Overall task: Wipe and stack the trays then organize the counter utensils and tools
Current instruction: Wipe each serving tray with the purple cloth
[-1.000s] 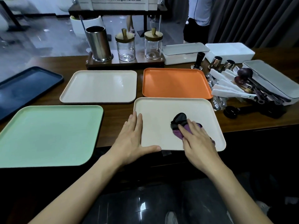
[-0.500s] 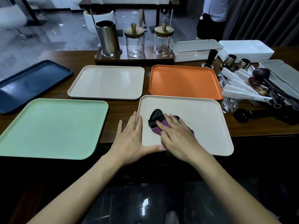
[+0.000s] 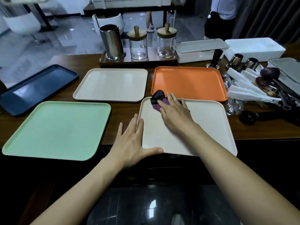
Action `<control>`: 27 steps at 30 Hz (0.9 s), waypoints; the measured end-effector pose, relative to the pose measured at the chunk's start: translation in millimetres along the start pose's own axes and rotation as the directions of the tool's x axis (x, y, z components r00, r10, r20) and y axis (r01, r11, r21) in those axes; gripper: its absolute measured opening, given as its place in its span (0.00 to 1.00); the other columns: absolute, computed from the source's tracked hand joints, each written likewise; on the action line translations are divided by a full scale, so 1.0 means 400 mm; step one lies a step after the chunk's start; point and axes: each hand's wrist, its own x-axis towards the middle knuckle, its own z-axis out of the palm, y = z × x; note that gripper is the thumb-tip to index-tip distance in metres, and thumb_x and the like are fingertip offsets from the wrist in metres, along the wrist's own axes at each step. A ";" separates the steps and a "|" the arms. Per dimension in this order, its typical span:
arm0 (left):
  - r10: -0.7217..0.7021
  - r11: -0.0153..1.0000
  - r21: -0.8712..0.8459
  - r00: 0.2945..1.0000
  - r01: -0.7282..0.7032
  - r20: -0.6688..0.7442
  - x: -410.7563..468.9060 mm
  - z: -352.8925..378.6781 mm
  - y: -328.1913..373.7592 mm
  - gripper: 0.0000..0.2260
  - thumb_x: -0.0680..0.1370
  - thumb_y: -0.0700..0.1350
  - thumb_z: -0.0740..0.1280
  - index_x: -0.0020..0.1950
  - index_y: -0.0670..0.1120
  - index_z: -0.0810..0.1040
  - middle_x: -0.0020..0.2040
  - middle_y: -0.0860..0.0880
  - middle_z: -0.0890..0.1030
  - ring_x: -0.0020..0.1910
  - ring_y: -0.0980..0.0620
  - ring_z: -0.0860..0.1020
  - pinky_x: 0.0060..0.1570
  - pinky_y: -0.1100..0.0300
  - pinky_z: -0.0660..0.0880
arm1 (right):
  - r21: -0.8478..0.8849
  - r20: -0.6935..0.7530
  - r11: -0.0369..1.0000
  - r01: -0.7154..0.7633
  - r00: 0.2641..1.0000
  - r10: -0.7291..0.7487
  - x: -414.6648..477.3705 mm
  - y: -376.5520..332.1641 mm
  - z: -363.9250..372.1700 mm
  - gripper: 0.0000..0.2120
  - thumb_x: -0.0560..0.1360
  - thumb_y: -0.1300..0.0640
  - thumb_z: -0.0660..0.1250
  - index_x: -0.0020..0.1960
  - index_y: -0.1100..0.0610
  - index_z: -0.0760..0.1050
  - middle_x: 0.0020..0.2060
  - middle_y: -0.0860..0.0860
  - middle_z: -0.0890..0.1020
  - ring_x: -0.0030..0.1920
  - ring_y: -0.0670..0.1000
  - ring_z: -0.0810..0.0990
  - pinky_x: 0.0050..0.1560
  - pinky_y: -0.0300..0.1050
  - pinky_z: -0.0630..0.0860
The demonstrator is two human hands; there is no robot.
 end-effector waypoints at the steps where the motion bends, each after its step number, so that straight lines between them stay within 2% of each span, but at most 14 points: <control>1: -0.003 1.000 0.003 1.000 0.003 0.000 0.000 0.000 0.000 0.63 0.61 0.87 0.48 0.83 0.45 0.41 0.83 0.46 0.38 0.81 0.55 0.36 0.79 0.40 0.38 | -0.007 -0.004 1.000 -0.006 1.000 0.006 -0.008 0.016 -0.002 0.23 0.86 0.49 0.47 0.80 0.46 0.57 0.81 0.57 0.49 0.81 0.56 0.44 0.79 0.62 0.43; 10: -0.003 1.000 0.002 1.000 0.003 -0.019 -0.003 0.001 0.000 0.63 0.61 0.87 0.45 0.84 0.46 0.41 0.83 0.46 0.39 0.81 0.55 0.37 0.79 0.40 0.38 | -0.005 -0.015 0.976 -0.218 0.976 0.218 -0.150 0.239 -0.045 0.23 0.86 0.50 0.48 0.81 0.48 0.55 0.81 0.58 0.48 0.81 0.56 0.44 0.79 0.57 0.45; 13: 0.004 1.000 0.004 0.999 -0.004 -0.037 0.001 0.005 -0.004 0.63 0.61 0.88 0.45 0.84 0.47 0.41 0.84 0.45 0.40 0.82 0.55 0.38 0.79 0.40 0.38 | 0.014 -0.016 0.977 -0.214 0.977 0.214 -0.192 0.246 -0.047 0.24 0.86 0.51 0.49 0.81 0.50 0.56 0.81 0.58 0.49 0.81 0.57 0.45 0.79 0.52 0.45; 23: 0.011 0.999 -0.031 0.996 -0.014 -0.083 0.000 0.013 -0.005 0.63 0.62 0.88 0.47 0.84 0.45 0.43 0.84 0.45 0.42 0.82 0.54 0.39 0.79 0.39 0.38 | 0.129 -0.061 0.980 -0.152 0.985 0.161 -0.390 0.149 -0.009 0.23 0.85 0.50 0.52 0.80 0.48 0.60 0.82 0.54 0.50 0.81 0.52 0.46 0.79 0.45 0.41; 27: 0.098 0.992 -0.070 0.993 -0.103 -0.069 -0.001 0.008 -0.020 0.59 0.64 0.86 0.49 0.83 0.52 0.36 0.83 0.52 0.34 0.82 0.54 0.40 0.78 0.38 0.38 | 0.130 -0.068 0.977 -0.171 0.981 0.181 -0.395 0.139 -0.011 0.23 0.85 0.51 0.52 0.80 0.47 0.60 0.82 0.54 0.51 0.81 0.52 0.47 0.79 0.44 0.41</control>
